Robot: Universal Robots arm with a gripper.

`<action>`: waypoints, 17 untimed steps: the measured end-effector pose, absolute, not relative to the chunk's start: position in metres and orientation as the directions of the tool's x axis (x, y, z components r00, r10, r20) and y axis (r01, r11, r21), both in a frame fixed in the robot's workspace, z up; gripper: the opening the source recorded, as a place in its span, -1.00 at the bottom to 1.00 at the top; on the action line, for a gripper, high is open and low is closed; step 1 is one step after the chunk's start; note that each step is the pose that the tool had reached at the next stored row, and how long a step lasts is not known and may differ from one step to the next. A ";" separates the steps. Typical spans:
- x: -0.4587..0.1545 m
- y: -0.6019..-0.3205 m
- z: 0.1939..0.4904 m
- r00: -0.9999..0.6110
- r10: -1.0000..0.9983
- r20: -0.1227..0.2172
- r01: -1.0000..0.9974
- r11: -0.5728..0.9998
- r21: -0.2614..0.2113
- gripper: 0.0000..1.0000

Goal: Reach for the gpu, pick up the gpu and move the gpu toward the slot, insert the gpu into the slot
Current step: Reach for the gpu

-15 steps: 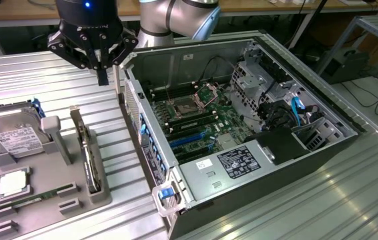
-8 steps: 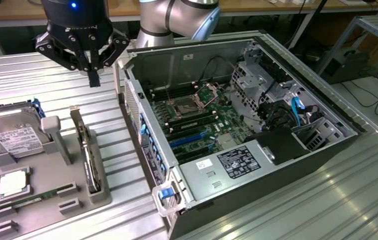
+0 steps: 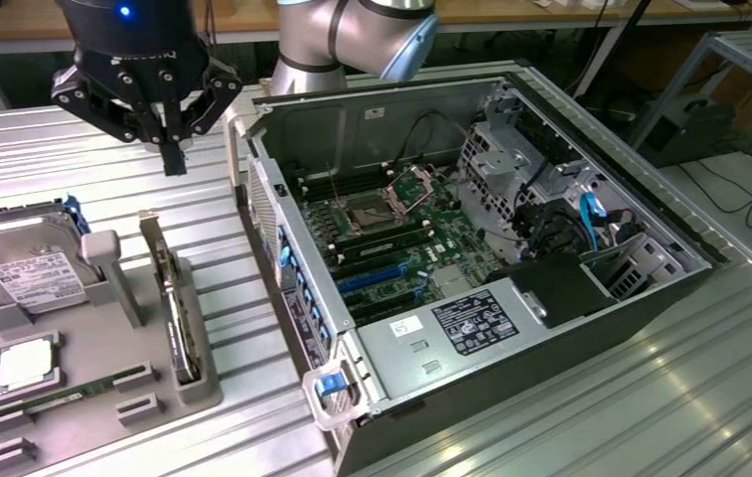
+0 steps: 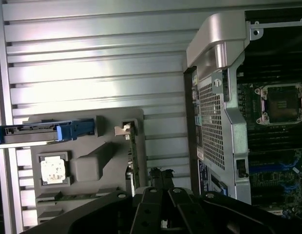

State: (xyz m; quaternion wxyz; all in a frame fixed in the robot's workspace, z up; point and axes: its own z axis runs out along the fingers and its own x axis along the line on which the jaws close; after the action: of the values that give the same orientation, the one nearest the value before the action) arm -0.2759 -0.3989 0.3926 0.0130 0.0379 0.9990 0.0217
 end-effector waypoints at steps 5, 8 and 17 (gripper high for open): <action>-0.283 -0.399 0.393 -0.997 0.076 -0.024 0.075 0.996 0.044 -0.79; -0.287 -0.399 0.393 -0.997 0.076 -0.025 0.075 0.996 0.044 -0.79; -0.299 -0.399 0.393 -0.997 0.076 -0.024 0.075 0.996 0.044 -0.79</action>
State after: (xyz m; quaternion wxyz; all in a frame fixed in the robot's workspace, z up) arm -0.2994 -0.3989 0.3925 0.0131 0.0379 0.9990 0.0217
